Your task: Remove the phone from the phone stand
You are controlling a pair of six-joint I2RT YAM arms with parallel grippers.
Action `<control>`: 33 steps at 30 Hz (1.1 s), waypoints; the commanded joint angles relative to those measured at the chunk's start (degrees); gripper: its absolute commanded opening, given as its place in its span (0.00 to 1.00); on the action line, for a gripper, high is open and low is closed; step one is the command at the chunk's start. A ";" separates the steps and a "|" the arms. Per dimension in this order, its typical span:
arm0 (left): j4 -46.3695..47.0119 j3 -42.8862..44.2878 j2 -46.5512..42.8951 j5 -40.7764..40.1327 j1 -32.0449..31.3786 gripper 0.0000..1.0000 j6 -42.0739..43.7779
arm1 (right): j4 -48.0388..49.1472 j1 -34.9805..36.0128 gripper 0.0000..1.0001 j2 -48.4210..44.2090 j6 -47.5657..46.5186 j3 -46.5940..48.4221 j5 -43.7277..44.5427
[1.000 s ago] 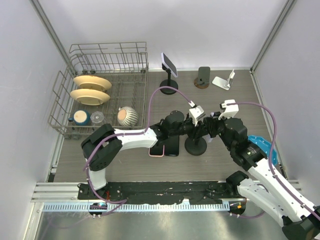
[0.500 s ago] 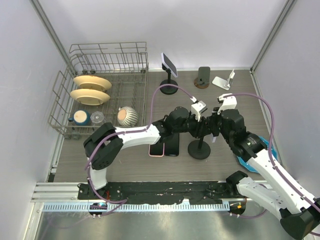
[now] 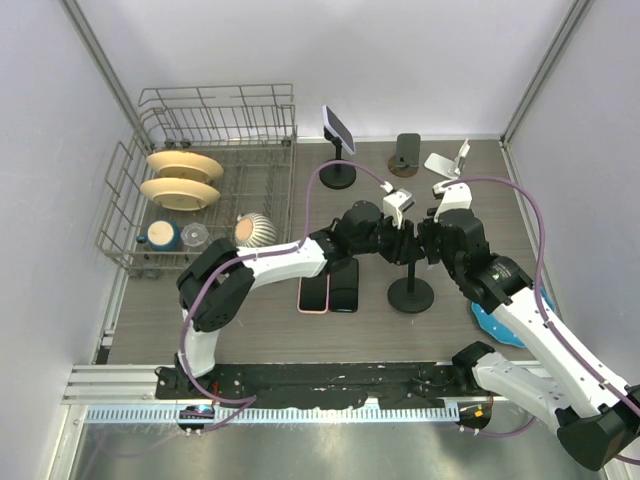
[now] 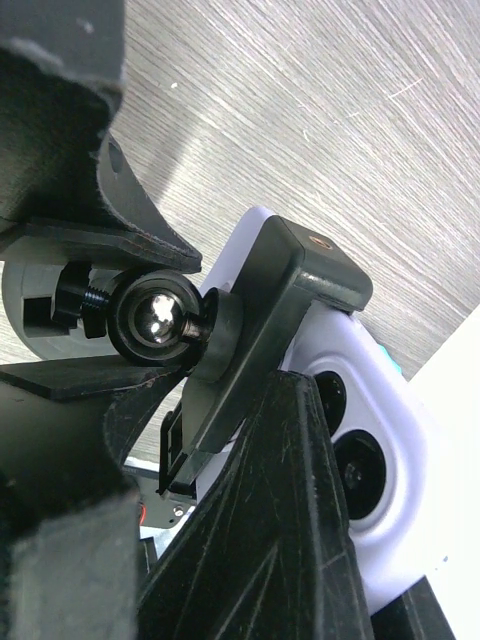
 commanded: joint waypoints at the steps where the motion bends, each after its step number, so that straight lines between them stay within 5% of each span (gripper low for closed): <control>1: 8.60 3.46 1.17 -16.98 8.51 0.00 -4.60 | -10.74 1.77 0.01 -1.84 2.78 1.95 -3.24; 14: 16.69 -9.28 -4.01 -12.67 0.34 0.00 19.81 | -5.30 0.98 0.01 2.82 5.41 5.81 1.87; 23: 19.25 -14.30 -3.49 -12.05 -1.60 0.00 25.55 | 2.79 0.02 0.01 2.30 6.38 1.95 0.82; 28: 20.04 -14.30 -2.35 -13.90 -1.60 0.00 18.45 | 12.35 0.02 0.39 -2.26 5.24 -5.85 -0.59; 33: 19.69 -14.04 -1.82 -15.13 -1.60 0.00 12.90 | 20.63 0.02 0.52 -11.84 4.63 -14.57 -0.15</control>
